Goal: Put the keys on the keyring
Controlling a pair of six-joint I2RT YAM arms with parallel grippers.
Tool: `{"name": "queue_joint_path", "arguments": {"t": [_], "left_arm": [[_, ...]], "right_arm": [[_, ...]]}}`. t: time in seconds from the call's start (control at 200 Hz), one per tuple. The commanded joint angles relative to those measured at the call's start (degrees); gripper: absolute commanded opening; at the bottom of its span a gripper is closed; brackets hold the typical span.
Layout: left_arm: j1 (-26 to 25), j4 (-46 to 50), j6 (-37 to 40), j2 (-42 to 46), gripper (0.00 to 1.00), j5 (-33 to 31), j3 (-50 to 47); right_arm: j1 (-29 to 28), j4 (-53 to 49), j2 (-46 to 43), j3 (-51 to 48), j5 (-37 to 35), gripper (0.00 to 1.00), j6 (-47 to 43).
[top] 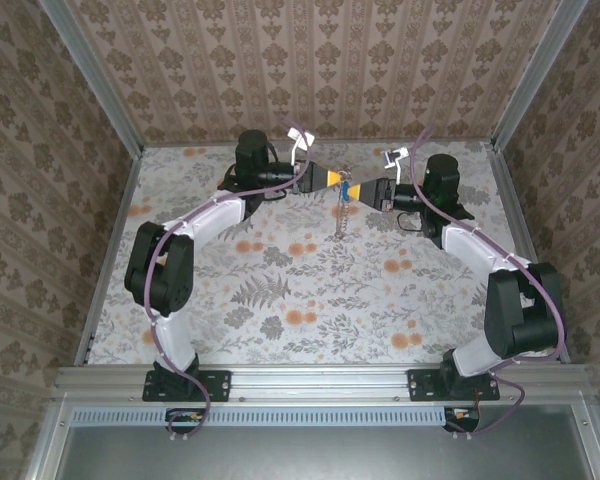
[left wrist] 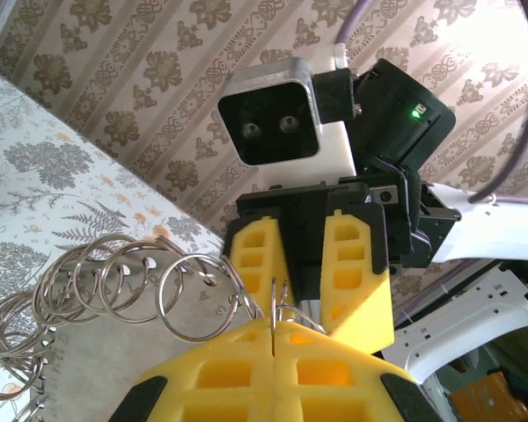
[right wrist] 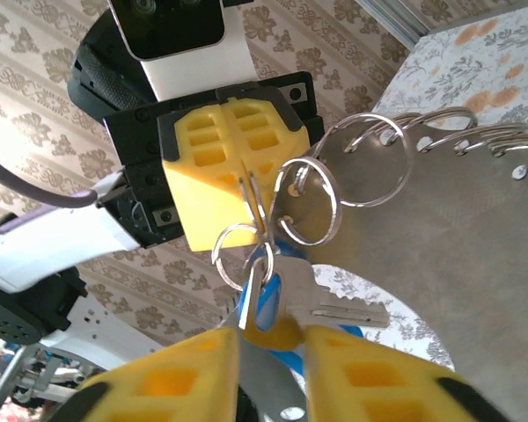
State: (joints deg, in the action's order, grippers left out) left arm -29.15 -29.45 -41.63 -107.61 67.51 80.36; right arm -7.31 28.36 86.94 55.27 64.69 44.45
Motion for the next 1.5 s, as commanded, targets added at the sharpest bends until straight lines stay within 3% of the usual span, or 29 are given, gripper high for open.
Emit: {"name": "queue_joint_path", "arguments": {"t": [0.0,0.195,0.44,0.525,0.565,0.765,0.945,1.31,1.41,1.495], "left_arm": [[0.49,-3.67,-1.54,2.67,0.0,-0.14,-0.29],[0.74,-5.68,-2.92,2.89,0.0,-0.83,-0.88],[1.36,-6.62,-3.64,3.97,0.0,-1.55,-1.53],[1.44,-6.73,-3.72,4.25,0.0,-1.66,-1.61],[1.32,-6.72,-3.76,4.32,0.0,-1.67,-1.64],[1.37,-6.69,-4.12,4.78,0.0,-1.59,-1.43],[1.2,-6.75,-4.46,5.22,0.0,-1.15,-1.21],[0.76,-6.5,-4.49,5.52,0.0,-1.15,-0.85],[0.82,-6.41,-4.52,5.57,0.0,-1.47,-0.75],[0.89,-6.37,-4.42,5.79,0.0,-1.8,-0.9]], "right_arm": [[0.13,3.66,-1.5,-0.91,-0.17,0.17,1.28],[-0.07,4.42,-1.5,-1.17,0.08,0.0,1.83],[-0.07,3.73,-3.08,-2.83,-0.05,0.0,1.12],[-0.07,1.63,-4.13,-2.73,-1.8,0.33,-0.19],[-0.07,1.06,-4.55,-2.71,-2.67,0.43,-0.7],[-0.31,-1.69,-5.93,-1.98,-7.75,0.53,-4.03],[-0.88,-2.28,-5.77,-0.86,-11.71,0.55,-5.95],[-4.35,0.12,-1.3,3.66,-10.06,0.55,-5.6],[-4.85,-0.3,-0.47,4.16,-9.59,0.49,-5.86],[-4.84,-0.52,-0.51,3.36,-9.33,0.35,-6.03]]}}
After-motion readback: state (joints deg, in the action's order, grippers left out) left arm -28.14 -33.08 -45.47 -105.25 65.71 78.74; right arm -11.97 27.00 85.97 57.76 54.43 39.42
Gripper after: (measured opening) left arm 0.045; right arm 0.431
